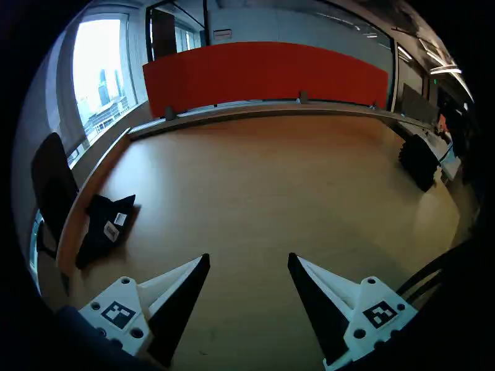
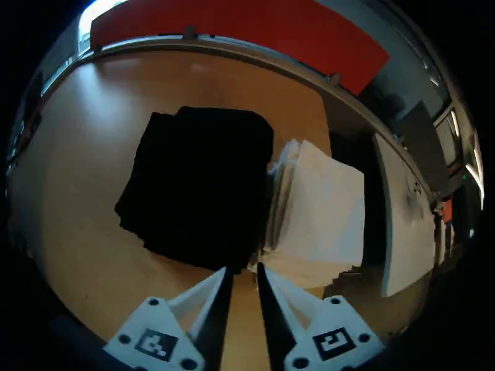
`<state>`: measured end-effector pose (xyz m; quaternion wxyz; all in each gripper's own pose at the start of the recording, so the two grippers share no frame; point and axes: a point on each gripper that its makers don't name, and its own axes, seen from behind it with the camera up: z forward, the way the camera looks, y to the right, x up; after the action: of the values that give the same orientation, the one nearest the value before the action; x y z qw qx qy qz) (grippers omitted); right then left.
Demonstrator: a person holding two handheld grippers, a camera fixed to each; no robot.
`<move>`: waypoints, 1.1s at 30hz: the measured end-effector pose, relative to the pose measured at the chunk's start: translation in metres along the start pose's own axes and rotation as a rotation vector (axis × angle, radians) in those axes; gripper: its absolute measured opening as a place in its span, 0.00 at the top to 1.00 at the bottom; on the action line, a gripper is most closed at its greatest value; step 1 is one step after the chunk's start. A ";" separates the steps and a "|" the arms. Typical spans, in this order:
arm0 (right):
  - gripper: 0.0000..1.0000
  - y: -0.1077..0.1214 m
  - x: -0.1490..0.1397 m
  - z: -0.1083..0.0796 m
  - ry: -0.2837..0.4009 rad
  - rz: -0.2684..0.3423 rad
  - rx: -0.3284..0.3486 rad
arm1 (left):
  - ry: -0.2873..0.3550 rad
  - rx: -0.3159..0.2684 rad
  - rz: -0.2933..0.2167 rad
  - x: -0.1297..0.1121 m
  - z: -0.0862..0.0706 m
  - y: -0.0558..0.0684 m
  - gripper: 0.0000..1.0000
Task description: Fold towel
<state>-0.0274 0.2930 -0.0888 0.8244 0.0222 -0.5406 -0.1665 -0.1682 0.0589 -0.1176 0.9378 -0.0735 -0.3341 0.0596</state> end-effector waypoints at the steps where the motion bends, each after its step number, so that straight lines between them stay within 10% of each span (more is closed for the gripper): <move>1: 0.43 -0.001 0.000 0.000 0.001 0.002 -0.001 | 0.000 0.000 0.000 0.000 0.000 0.000 0.06; 7: 0.00 -0.007 0.001 -0.002 0.020 0.023 0.008 | 0.004 0.000 -0.006 0.002 0.002 0.000 0.06; 21: 0.00 -0.018 0.009 -0.007 0.066 0.099 0.025 | 0.012 -0.002 -0.009 0.005 0.002 -0.002 0.06; 33: 0.00 -0.024 0.022 -0.009 0.142 0.318 0.042 | 0.015 0.000 -0.010 0.006 -0.001 -0.004 0.06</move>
<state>-0.0177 0.2630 -0.0781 0.8758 -0.0346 -0.4809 -0.0209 -0.1630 0.0556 -0.1136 0.9406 -0.0722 -0.3274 0.0543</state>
